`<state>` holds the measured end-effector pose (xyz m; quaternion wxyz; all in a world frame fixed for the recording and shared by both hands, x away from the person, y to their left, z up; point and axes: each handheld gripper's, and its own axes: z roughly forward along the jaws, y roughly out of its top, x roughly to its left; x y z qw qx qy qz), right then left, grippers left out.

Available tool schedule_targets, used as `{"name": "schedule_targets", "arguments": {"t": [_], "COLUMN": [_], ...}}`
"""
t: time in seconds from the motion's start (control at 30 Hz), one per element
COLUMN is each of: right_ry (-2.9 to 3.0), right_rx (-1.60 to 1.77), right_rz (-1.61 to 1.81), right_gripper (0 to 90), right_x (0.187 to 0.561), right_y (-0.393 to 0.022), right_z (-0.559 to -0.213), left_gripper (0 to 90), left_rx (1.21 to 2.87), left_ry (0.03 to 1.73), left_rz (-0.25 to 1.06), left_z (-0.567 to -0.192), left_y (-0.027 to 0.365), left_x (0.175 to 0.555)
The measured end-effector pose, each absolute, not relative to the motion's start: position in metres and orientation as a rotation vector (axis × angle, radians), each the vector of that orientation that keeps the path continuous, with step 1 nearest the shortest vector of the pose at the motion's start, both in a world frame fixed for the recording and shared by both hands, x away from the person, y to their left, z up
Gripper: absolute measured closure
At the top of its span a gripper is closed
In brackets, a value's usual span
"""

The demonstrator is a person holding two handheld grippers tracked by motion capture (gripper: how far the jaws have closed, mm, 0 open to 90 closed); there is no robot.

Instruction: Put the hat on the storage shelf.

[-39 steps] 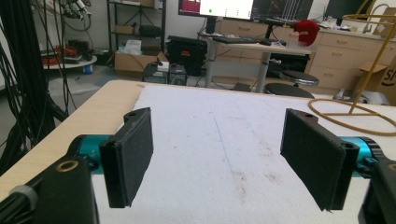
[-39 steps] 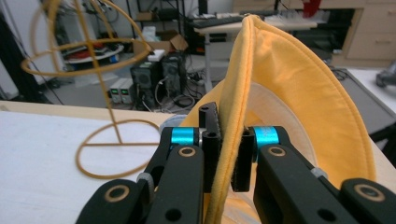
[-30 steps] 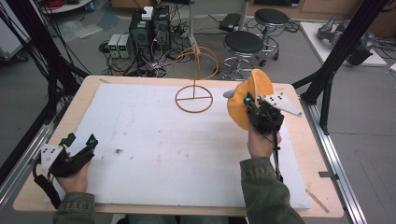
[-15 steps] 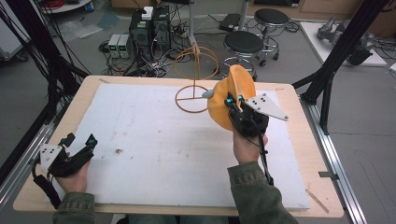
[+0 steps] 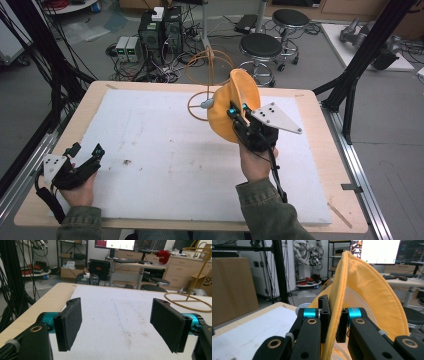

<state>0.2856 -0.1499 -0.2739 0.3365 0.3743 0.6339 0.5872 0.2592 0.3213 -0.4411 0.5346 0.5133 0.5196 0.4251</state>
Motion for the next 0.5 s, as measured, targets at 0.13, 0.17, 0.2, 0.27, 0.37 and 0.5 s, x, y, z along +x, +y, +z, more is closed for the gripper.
{"name": "schedule_targets", "arguments": {"t": [0.13,0.17,0.2,0.27,0.37,0.5], "right_ry": [1.669,1.673,1.679,1.687,1.696,1.697], "right_rx": [0.953,0.947,0.943,0.925,0.912,0.896], "right_rz": [1.546,1.55,1.556,1.562,1.577,1.612], "right_gripper": [85.8,85.8,85.8,85.8,85.8,85.8], "right_x": [0.282,0.281,0.28,0.278,0.275,0.271], "right_y": [-0.142,-0.14,-0.137,-0.133,-0.127,-0.12], "right_z": [-0.273,-0.273,-0.273,-0.273,-0.273,-0.272], "left_gripper": [25.7,25.7,25.7,25.7,26.0,25.9], "left_rx": [1.228,1.227,1.227,1.226,1.225,1.225], "left_ry": [1.234,1.234,1.235,1.233,1.231,1.226], "left_rz": [1.012,1.009,1.009,1.01,1.01,1.001], "left_z": [-0.441,-0.441,-0.441,-0.441,-0.441,-0.441], "left_y": [0.321,0.321,0.321,0.321,0.321,0.321], "left_x": [0.259,0.259,0.259,0.259,0.259,0.259]}}
